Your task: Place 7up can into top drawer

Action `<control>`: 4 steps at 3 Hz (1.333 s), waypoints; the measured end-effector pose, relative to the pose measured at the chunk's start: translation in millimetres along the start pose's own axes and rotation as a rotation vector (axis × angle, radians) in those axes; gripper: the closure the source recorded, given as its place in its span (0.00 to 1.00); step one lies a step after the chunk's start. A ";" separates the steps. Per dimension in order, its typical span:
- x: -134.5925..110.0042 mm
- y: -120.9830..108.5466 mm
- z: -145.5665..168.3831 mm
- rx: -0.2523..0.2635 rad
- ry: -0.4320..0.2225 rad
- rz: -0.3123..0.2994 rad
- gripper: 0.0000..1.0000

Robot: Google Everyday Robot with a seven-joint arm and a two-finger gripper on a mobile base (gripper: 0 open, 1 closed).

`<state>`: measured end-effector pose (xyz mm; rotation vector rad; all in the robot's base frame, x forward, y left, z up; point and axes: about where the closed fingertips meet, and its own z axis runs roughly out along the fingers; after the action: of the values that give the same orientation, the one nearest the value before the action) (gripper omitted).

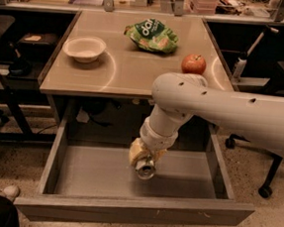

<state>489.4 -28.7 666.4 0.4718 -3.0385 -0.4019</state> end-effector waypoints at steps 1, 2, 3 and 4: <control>4.7 -6.9 21.5 -0.001 0.005 0.033 1.00; 7.3 -13.1 37.2 -0.005 0.007 0.052 1.00; 5.9 -16.8 46.5 -0.014 0.000 0.058 1.00; 5.9 -16.8 46.5 -0.014 0.000 0.058 0.81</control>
Offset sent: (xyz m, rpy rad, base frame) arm -0.0074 -0.0089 -0.0587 0.0006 0.0293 -0.0729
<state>485.0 -34.5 617.1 0.3812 -3.0386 -0.4194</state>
